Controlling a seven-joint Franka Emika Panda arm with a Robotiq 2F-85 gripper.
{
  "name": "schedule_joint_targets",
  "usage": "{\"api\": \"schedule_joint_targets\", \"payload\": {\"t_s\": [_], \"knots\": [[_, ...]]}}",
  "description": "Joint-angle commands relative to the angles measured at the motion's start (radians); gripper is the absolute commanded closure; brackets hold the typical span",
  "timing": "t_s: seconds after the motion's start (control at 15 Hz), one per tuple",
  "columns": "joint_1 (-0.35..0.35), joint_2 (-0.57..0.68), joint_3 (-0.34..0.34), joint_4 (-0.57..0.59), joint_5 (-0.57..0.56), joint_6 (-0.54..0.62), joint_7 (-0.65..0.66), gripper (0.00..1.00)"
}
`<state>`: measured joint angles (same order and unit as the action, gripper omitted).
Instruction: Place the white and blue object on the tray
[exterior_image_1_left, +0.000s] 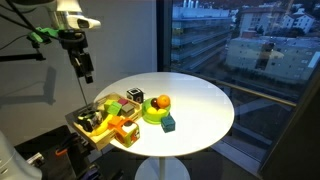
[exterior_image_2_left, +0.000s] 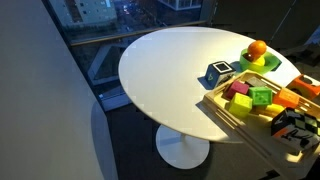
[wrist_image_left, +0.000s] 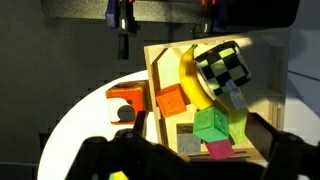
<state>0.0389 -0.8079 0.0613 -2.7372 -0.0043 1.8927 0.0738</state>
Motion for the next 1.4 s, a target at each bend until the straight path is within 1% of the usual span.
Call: {"api": "schedule_joint_targets", "payload": {"t_s": [0.0, 0.4, 0.73, 1.33], "knots": [[-0.004, 0.067, 0.015, 0.063, 0.019, 0.014, 0.041, 0.00], [-0.005, 0.196, 0.020, 0.200, 0.012, -0.006, 0.050, 0.00], [0.011, 0.326, 0.033, 0.285, 0.010, 0.009, 0.036, 0.00], [0.046, 0.587, 0.073, 0.416, -0.001, 0.112, 0.040, 0.00]]}}
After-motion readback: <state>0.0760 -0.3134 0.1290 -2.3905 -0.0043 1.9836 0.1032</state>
